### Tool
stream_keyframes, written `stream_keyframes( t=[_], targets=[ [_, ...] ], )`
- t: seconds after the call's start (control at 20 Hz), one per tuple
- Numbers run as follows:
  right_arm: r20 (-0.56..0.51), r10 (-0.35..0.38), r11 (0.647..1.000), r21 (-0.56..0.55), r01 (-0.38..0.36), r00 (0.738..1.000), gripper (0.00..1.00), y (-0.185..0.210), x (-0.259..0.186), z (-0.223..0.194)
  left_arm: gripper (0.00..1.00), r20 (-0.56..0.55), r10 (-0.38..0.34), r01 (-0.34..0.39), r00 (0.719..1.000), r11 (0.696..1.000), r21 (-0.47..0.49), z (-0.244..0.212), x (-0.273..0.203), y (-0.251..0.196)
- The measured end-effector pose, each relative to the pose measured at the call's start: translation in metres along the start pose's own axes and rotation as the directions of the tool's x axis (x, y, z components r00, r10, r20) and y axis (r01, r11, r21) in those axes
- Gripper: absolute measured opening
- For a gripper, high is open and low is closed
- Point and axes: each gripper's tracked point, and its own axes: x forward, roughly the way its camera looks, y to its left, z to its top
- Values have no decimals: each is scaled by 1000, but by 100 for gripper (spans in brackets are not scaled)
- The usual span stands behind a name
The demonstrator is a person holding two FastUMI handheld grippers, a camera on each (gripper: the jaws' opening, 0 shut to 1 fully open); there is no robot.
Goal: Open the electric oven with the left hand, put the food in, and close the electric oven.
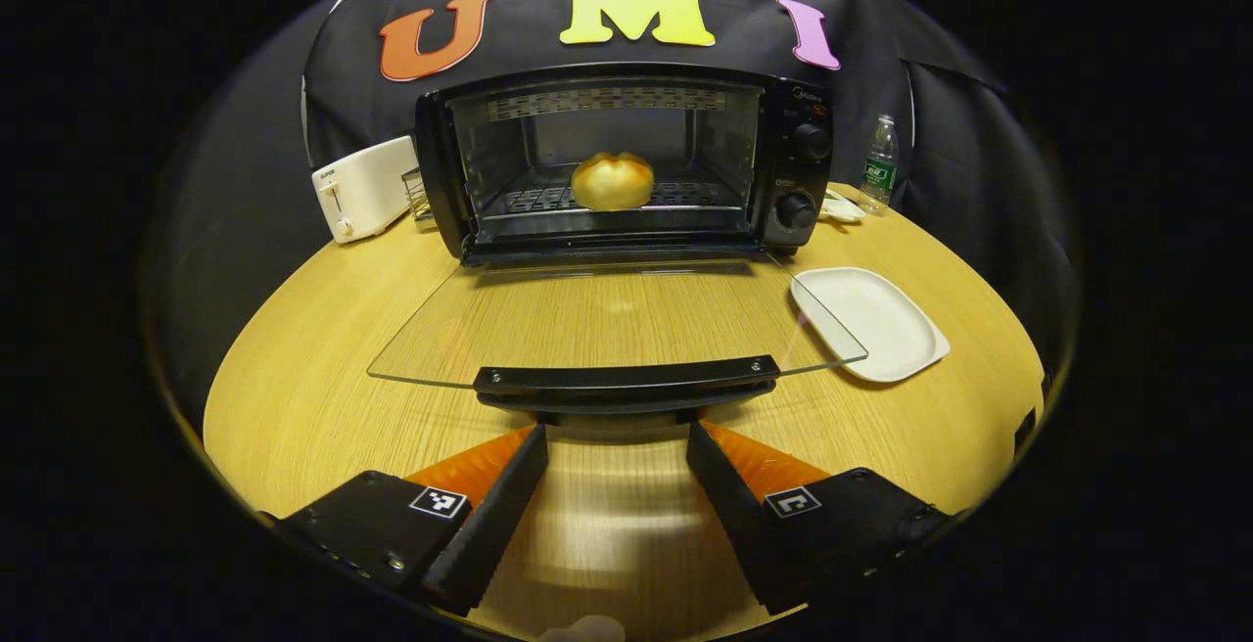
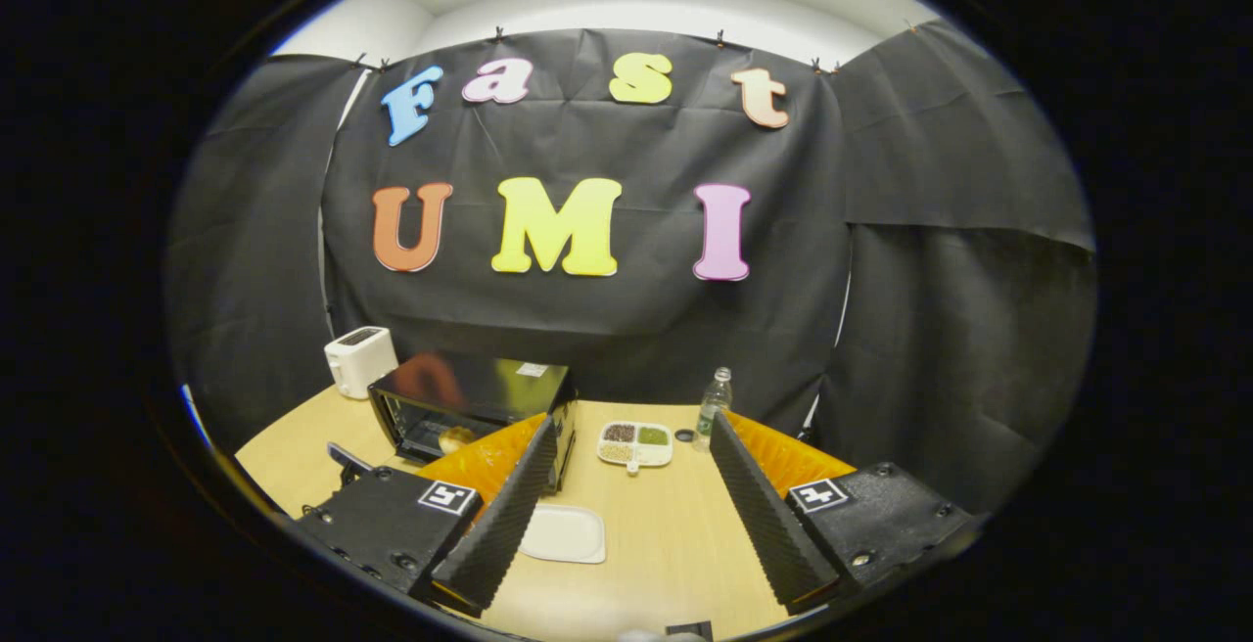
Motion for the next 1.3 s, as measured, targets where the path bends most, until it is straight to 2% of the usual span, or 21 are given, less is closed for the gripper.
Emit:
stream_keyframes(
  t=[0.35,0.75,0.95,1.3],
  targets=[
    [3,3,1000,7,-3,1000,97,-2,4,4,95,39,-5,5,999,1000,-11,31,-16,1],
    [0,8,1000,27,-8,1000,97,-3,9,2,94,178,-5,5,984,1000,-2,115,-37,5],
    [-1,1,999,34,-1,1000,97,-6,9,2,95,247,-3,0,969,1000,9,154,-37,5],
    [-17,-16,998,59,16,1000,97,-16,9,-3,96,280,7,-9,960,1000,7,186,-20,11]
  ],
)
